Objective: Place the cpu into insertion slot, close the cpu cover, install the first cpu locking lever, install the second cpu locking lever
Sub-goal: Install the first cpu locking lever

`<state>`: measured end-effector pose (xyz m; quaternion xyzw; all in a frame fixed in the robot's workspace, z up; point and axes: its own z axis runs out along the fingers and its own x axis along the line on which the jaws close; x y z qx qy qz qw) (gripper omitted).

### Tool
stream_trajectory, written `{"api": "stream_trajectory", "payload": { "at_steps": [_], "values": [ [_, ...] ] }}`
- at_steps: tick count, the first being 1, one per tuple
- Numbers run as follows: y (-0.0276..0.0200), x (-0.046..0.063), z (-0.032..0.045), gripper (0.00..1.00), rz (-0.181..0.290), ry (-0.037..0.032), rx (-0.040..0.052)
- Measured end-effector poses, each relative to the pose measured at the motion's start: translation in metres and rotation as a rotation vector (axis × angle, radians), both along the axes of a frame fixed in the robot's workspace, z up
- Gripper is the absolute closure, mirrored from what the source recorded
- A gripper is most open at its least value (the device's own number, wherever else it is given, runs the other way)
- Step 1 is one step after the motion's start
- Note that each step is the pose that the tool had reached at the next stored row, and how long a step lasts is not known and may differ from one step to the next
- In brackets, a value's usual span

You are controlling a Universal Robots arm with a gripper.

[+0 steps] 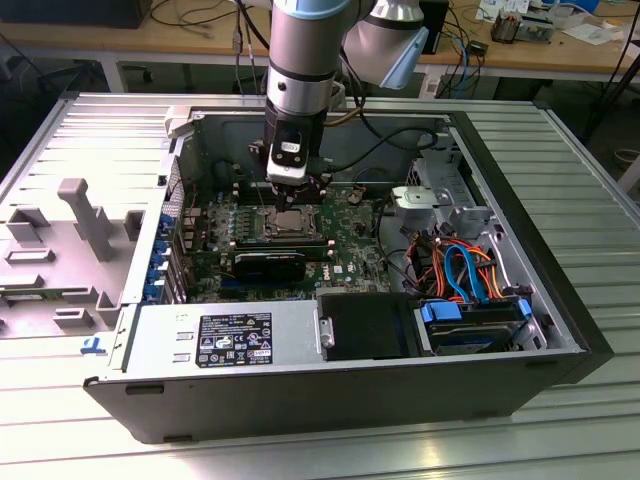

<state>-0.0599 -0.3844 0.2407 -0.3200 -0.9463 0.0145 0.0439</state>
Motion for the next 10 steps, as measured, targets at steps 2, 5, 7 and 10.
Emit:
{"api": "stream_trajectory", "payload": {
  "at_steps": [2,5,7,10],
  "values": [
    [0.0000,0.0000,0.0000,0.89,0.003,0.0000,0.0000],
    [0.0000,0.0000,0.0000,0.89,0.007,0.0000,0.0000],
    [0.0000,0.0000,0.0000,0.89,0.011,0.0000,0.0000],
    [0.0000,0.0000,0.0000,0.89,0.015,0.0000,0.0000]
  ]
}}
